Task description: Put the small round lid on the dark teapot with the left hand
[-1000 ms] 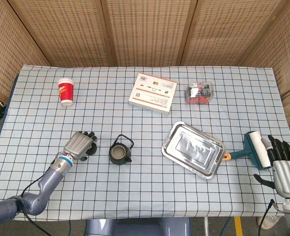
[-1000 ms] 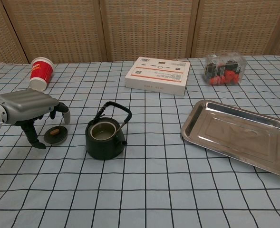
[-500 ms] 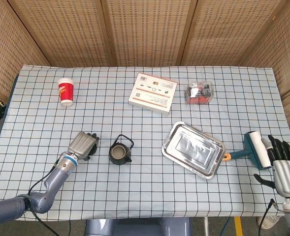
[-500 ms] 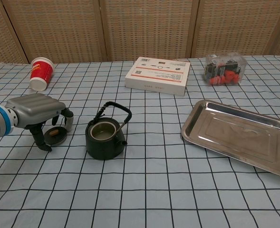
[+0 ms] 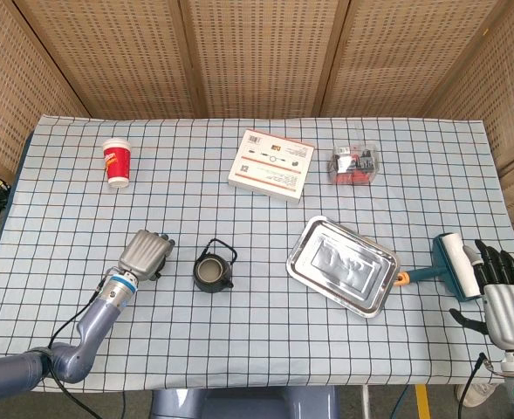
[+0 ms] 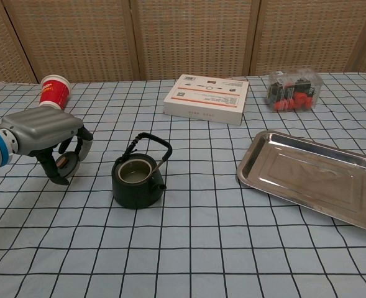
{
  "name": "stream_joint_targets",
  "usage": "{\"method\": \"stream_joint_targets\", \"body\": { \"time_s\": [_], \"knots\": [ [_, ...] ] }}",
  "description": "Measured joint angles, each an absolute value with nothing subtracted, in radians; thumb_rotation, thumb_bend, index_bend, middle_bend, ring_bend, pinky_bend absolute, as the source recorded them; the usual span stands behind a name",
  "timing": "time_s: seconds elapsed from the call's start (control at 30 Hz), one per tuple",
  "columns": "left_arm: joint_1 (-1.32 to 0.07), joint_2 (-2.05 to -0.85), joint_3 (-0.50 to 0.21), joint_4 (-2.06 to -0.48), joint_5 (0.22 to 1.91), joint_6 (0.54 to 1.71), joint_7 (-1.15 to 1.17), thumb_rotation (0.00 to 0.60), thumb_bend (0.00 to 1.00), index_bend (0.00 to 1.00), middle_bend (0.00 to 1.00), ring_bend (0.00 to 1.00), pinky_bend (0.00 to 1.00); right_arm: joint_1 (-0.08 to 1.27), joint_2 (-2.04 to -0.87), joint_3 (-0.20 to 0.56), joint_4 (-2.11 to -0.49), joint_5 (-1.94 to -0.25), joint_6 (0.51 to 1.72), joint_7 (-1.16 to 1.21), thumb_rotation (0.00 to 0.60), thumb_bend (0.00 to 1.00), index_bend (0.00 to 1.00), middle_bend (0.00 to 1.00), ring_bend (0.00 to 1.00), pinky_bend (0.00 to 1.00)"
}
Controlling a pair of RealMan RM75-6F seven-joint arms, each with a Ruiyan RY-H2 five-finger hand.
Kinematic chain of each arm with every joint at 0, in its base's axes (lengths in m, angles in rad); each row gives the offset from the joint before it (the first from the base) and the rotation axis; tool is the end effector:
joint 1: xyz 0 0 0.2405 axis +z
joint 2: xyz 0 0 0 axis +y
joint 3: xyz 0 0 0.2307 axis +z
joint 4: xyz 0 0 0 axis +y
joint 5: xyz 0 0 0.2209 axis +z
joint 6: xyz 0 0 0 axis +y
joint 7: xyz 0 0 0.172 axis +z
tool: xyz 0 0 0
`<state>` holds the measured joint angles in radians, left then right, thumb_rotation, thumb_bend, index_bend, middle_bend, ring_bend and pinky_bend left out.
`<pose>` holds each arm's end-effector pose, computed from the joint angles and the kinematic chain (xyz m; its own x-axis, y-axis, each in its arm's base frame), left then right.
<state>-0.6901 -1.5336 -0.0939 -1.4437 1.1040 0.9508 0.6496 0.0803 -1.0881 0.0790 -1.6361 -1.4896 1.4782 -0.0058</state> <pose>-0.1681 0.3378 -0.0441 0.7346 0.2054 0.6467 0.6634 -0.4174 -0.6210 -0.2903 -0.2129 0.1493 0.4038 0.0185 0.9146 -0.9148 0.0023 0.4039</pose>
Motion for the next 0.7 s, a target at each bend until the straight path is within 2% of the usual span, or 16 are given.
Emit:
{"method": "stream_joint_targets", "body": {
  "time_s": [0.43,0.7],
  "knots": [
    [-0.706,-1.428,-0.109,-1.677,1.148,1.011,0.698,0.6,0.1,0.52,0.45,0.51,0.56,0.078,-1.081,0.077,-1.646,-1.495,1.484,0.003,0.6,0.0,0.0,0.0,0.0,0.0],
    [-0.756,-1.459,-0.125,-1.739,1.089,1.017,0.806,0.6,0.1,0.52,0.45,0.51,0.56,0.076,-1.075,0.079,-1.646,-1.494,1.487,0.018,0.6,0.0,0.0,0.0,0.0,0.0]
  ]
}}
